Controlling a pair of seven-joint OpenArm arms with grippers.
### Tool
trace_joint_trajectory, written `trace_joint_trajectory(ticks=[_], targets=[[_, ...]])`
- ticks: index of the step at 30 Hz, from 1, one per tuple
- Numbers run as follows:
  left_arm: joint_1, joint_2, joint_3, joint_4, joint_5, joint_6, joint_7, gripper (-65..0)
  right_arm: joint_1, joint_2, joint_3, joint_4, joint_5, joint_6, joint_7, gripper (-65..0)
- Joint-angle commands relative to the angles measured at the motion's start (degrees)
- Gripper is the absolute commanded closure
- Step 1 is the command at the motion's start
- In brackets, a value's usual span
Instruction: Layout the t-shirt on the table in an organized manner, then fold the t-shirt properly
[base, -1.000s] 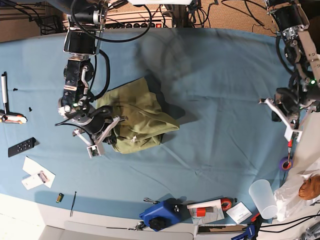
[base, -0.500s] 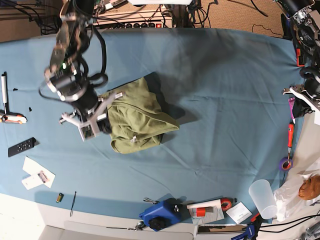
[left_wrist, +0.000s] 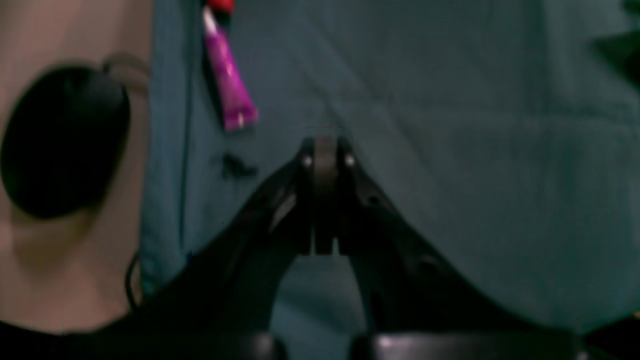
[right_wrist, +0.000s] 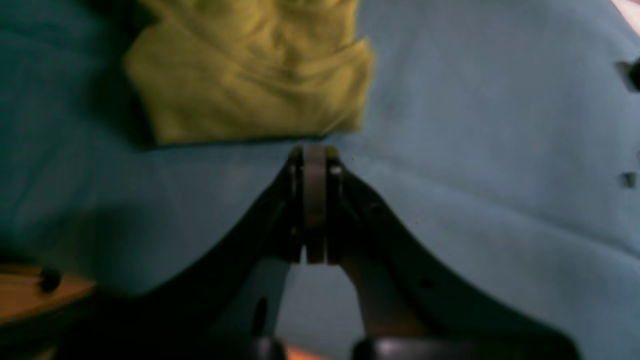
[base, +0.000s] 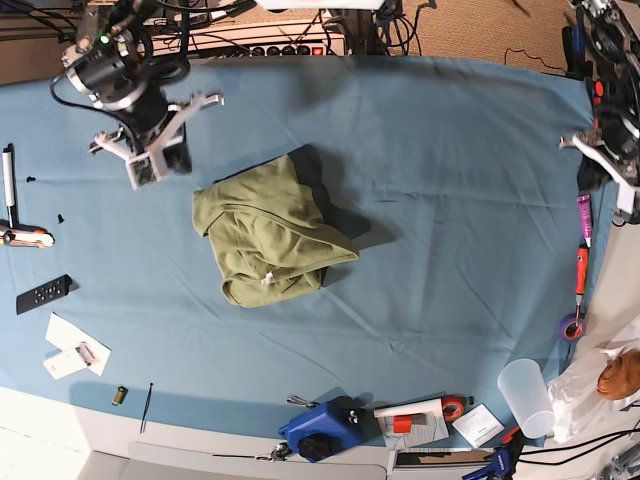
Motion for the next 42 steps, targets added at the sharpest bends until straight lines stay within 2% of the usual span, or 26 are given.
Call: trace_joint_trajectory(ticks=[1,4,12,17,21,29,34,38,42], targets=[[1.03,-0.96,-0.28,0.94,-0.74,-0.24,-0.68,0.0,-1.20,0.33,1.07,1.01,1.84,0.20,0.04,0.0],[5.14,-0.96,-0.28,0.94,-0.72,-0.24,-0.59,0.0,-4.59,0.33,3.06,1.01,4.02,1.22,-2.40,0.0],[15.10,-0.96,-0.28,0.94,-0.74,-0.24,0.92,0.0,-13.55,0.33,5.68,1.01,9.46,1.27,-6.51,0.0],[21.16,-0.96,-0.28,0.94,-0.79,-0.22,1.46,0.0,-18.64,0.52,5.68,1.01,9.75,1.38,-8.70,0.0],[26.36,-0.94,-0.26,0.92,-2.21,-0.22,1.97,0.0,-22.80,2.45,5.68,0.92,9.75,1.38,-11.23,0.0],[33.51,-0.79,-0.11,0.90,-3.37,-0.22,1.97,0.0,-29.27,3.06,5.68,-1.20,9.70,1.33,-10.91,0.0],[34.69,1.95,0.42,0.59,-3.08,-0.22,1.81,0.0,-29.38,4.31,5.66,-10.27,9.55,1.36,-7.30,0.0],[34.64,2.60,3.98,-2.93,-2.01,-0.24,0.92,0.0,-28.72,5.95,5.66,-18.25,9.44,1.36,-6.58,0.0],[34.34,2.60,8.94,-8.33,2.86,-0.20,-2.80,0.0,-26.80,6.91,5.66,-25.46,9.11,2.71,-6.62,0.0]])
